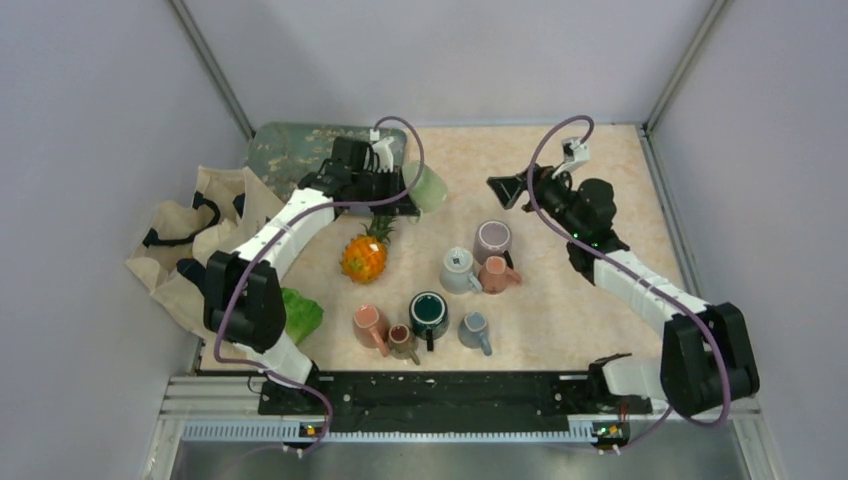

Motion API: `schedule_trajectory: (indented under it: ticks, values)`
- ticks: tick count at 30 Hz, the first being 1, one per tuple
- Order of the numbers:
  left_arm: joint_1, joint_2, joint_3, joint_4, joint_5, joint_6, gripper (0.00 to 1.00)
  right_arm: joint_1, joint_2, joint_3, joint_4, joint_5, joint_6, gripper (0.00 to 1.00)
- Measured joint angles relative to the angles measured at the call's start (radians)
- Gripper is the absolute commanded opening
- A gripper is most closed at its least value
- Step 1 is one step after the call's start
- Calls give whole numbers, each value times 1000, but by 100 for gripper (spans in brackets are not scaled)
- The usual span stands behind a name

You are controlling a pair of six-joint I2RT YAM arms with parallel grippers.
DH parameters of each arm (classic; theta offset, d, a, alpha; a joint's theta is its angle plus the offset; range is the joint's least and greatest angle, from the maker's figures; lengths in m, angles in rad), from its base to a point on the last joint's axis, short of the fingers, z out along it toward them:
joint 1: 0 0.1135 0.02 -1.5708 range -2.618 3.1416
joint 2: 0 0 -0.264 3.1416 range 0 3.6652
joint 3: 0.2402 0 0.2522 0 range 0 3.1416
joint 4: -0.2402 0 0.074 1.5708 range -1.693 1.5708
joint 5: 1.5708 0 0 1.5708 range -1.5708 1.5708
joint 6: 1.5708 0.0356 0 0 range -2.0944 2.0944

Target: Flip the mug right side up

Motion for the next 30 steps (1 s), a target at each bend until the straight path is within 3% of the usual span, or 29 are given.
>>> schedule_trajectory:
  ticks: [6,11,20,23,28,29,30]
  values:
    - [18,-1,142,-45,136,-53,0,39,167,24,214,-148,315,96]
    - [14,-9,167,-57,222,-92,0,96,322,79,457,-246,547,88]
    - [8,-11,167,-14,313,-199,0,141,446,147,710,-312,754,70]
    - [-5,-11,159,20,335,-243,0,142,497,164,805,-322,831,57]
    - [-16,-12,105,146,386,-311,0,146,518,177,862,-331,893,7]
    - [-16,-12,95,167,394,-323,0,146,518,177,865,-334,901,0]
    - [-15,-12,87,177,404,-345,4,147,518,177,870,-339,889,0]
